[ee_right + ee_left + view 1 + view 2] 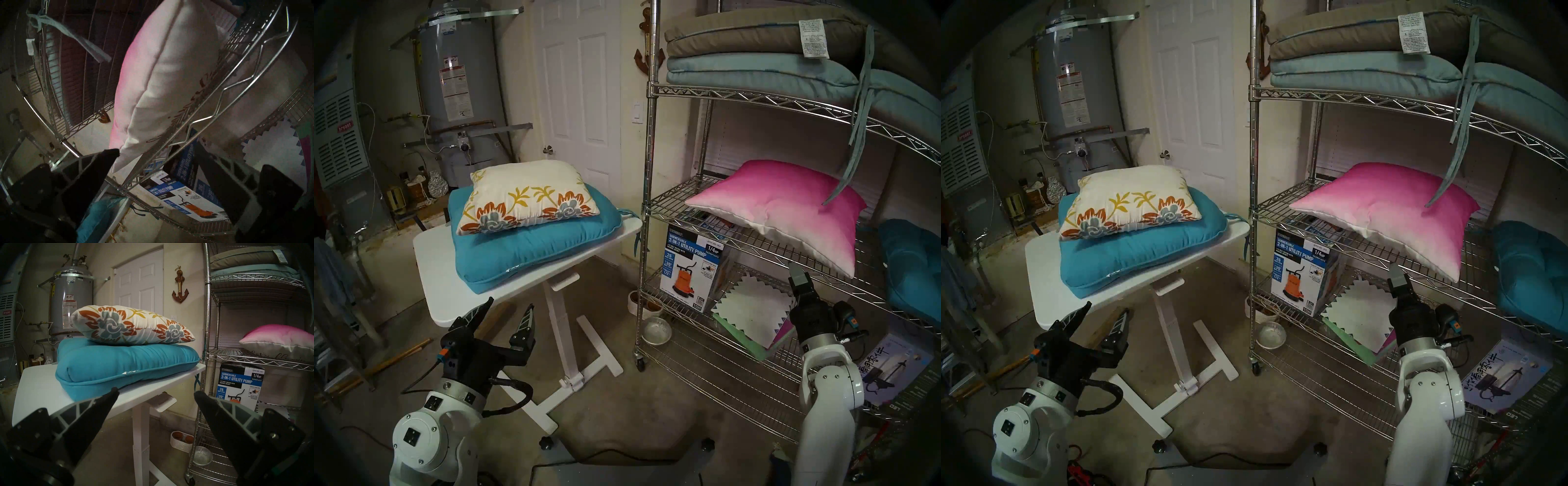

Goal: Put cushion on the shelf

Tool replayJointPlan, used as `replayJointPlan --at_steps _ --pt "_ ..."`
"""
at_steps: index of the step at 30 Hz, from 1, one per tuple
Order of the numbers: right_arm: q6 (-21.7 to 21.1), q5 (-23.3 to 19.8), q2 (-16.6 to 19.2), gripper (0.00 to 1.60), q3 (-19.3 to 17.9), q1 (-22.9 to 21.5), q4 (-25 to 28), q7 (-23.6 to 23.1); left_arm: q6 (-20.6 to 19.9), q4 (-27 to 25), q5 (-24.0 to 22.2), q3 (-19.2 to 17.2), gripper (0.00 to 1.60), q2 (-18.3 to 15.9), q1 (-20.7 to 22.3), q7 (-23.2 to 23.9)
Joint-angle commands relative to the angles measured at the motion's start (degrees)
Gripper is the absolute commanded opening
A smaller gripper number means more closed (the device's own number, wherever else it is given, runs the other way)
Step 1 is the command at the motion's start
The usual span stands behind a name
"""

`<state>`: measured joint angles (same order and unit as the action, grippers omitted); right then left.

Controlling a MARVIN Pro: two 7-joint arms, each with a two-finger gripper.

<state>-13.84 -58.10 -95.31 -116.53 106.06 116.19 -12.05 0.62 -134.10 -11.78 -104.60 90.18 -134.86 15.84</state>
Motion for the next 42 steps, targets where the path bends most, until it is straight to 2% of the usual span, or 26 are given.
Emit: replayJointPlan --at_steps 1,5,7,10,14,31,42 --pt "-0.7 -2.2 0.0 1.60 -1.5 -1.1 6.0 0.8 0.2 -1.0 0.1 0.0 1.60 -0.1 0.1 0.1" --pt "-1.0 -3.7 -0.2 1.60 -2.9 0.4 8.9 0.4 0.2 -1.0 0.1 0.0 1.60 -0.1 0.1 0.1" --pt "-2.3 -4.5 -0.9 1.60 -3.9 2.0 12.0 2.1 0.2 -1.0 0.1 0.0 1.60 -0.1 0.1 0.1" --pt "-3.0 -5.1 -0.6 1.60 -5.0 1.8 11.9 2.7 0.2 -1.1 0.1 0.0 1.60 -0.1 0.0 0.1" --pt "-4.3 -5.2 0.8 1.60 -5.7 -0.2 9.3 4.1 0.1 -1.1 0.1 0.1 1.60 -0.1 0.0 0.1" --pt "-2.9 -3.6 4.4 1.60 -5.2 -6.3 2.4 4.7 0.2 -1.1 0.1 0.1 1.60 -0.1 0.0 0.1" --pt "-2.8 -4.6 6.0 1.60 -7.9 -8.2 0.8 4.0 0.2 -1.1 0.1 0.1 1.60 -0.1 0.0 0.1"
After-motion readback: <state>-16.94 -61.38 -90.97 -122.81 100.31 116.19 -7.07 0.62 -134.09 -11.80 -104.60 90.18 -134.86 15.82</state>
